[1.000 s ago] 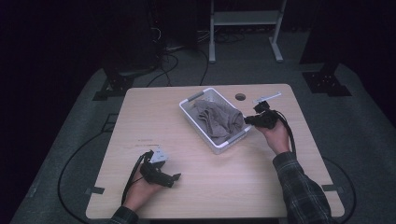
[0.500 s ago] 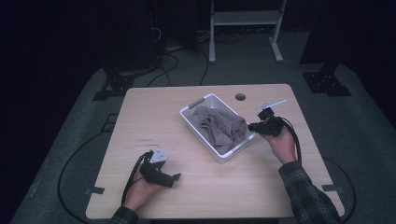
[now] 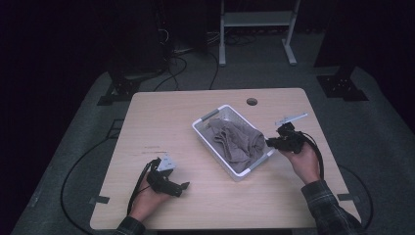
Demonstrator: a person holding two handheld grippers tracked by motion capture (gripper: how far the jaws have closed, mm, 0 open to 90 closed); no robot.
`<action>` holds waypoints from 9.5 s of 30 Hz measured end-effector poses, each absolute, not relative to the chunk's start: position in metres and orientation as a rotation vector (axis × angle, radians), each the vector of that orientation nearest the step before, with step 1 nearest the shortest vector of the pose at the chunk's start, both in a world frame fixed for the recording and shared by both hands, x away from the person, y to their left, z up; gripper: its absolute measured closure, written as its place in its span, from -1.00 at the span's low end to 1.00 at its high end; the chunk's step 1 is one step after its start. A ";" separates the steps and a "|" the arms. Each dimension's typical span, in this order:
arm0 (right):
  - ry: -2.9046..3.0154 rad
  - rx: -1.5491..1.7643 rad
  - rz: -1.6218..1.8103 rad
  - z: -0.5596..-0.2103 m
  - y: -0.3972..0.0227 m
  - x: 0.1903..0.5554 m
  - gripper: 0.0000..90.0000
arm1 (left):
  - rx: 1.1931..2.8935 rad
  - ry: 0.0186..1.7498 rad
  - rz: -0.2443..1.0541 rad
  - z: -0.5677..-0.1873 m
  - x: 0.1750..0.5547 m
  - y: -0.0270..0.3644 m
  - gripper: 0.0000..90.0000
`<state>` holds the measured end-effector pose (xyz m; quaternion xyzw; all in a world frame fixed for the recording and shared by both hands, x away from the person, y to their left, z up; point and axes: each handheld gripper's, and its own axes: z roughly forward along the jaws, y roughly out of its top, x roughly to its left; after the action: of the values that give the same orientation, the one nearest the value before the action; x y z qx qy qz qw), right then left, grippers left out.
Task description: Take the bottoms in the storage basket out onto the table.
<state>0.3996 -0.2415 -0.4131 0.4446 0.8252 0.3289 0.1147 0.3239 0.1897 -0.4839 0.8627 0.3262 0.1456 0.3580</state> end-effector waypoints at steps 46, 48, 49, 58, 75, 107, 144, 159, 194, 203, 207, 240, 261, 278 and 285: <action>2.446 1.098 1.133 -0.379 -0.218 0.320 -0.67 | 2.231 0.841 0.373 -0.484 0.323 0.190 -1.00; 2.459 1.064 1.138 -0.377 -0.208 0.323 -0.72 | 2.231 0.841 0.373 -0.484 0.323 0.190 -1.00; 2.466 1.049 1.147 -0.377 -0.204 0.325 -0.74 | 2.231 0.841 0.373 -0.484 0.323 0.190 -1.00; 2.527 0.985 1.158 -0.379 -0.172 0.347 -0.96 | 2.228 0.844 0.370 -0.484 0.323 0.190 -1.00; 2.593 0.947 1.121 -0.408 -0.127 0.392 -1.00 | 2.230 0.839 0.374 -0.484 0.323 0.190 -1.00; 2.770 0.945 0.824 -0.452 -0.103 0.390 -1.00 | 2.232 0.839 0.375 -0.484 0.323 0.190 -1.00; 2.779 1.008 0.726 -0.443 -0.100 0.382 0.36 | 2.233 0.837 0.374 -0.483 0.323 0.190 -1.00; 2.734 1.059 0.902 -0.418 -0.116 0.382 0.43 | 2.229 0.839 0.374 -0.484 0.323 0.190 -1.00; 2.465 1.028 1.269 -0.330 -0.171 0.357 0.42 | 2.217 0.862 0.382 -0.484 0.323 0.190 -1.00; 2.398 1.041 1.283 -0.314 -0.194 0.352 0.42 | 2.219 0.861 0.381 -0.484 0.323 0.190 -1.00; 2.366 1.056 1.277 -0.307 -0.207 0.349 0.43 | 2.219 0.861 0.381 -0.484 0.323 0.190 -1.00; 2.208 1.234 1.076 -0.325 -0.302 0.369 0.42 | 2.216 0.863 0.380 -0.484 0.323 0.190 -1.00; 2.234 1.291 1.017 -0.396 -0.326 0.408 0.39 | 2.222 0.864 0.381 -0.484 0.323 0.190 -1.00; 2.312 1.337 0.910 -0.444 -0.316 0.426 0.34 | 2.222 0.865 0.380 -0.484 0.323 0.190 -1.00; 2.323 1.343 0.894 -0.452 -0.311 0.429 0.29 | 2.222 0.864 0.380 -0.484 0.323 0.190 -1.00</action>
<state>0.4287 -0.3110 -0.4521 0.4691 0.8113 0.3121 0.1558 0.3235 0.1903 -0.4836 0.8602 0.3346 0.1472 0.3555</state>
